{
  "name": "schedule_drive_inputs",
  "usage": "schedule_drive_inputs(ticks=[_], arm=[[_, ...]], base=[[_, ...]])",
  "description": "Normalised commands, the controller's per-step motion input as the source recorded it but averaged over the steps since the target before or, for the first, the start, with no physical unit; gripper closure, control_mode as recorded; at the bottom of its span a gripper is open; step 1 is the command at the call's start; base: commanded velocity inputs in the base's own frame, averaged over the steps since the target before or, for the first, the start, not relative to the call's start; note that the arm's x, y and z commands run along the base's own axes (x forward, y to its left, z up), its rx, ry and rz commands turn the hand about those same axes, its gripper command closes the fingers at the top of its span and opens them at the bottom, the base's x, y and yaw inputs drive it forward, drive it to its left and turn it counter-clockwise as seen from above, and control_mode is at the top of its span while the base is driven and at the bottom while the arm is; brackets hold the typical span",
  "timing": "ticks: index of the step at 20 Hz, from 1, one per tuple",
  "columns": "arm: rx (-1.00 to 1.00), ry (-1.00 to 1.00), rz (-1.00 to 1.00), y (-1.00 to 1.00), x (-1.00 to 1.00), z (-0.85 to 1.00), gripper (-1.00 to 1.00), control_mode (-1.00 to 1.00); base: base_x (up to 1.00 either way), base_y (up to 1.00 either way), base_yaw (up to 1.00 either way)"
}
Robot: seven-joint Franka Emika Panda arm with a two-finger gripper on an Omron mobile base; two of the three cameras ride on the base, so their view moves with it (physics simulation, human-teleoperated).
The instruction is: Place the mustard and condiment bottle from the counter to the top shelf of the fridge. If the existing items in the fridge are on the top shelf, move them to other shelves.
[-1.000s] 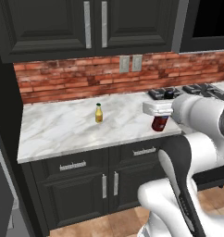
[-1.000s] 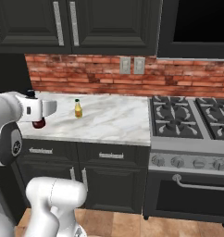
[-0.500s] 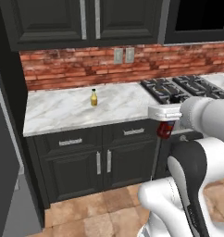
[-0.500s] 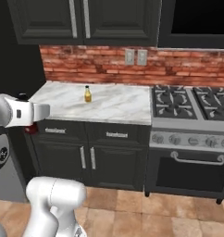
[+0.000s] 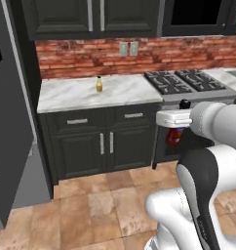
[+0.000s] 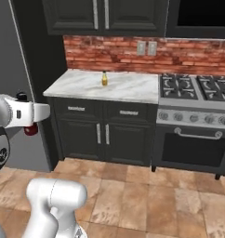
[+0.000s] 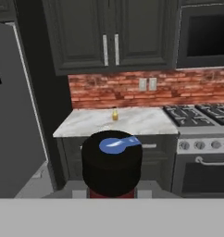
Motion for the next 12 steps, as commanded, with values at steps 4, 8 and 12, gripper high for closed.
schedule_drive_inputs(ticks=[4,8,12], arm=[[0.00,0.00,0.00,0.00,0.00,0.00,1.00,1.00],[0.00,0.00,0.00,0.00,0.00,0.00,1.00,1.00],[0.00,0.00,0.00,0.00,0.00,0.00,1.00,1.00]], base=[[-1.00,0.02,0.17],[-1.00,0.40,0.17],[-1.00,1.00,0.16]])
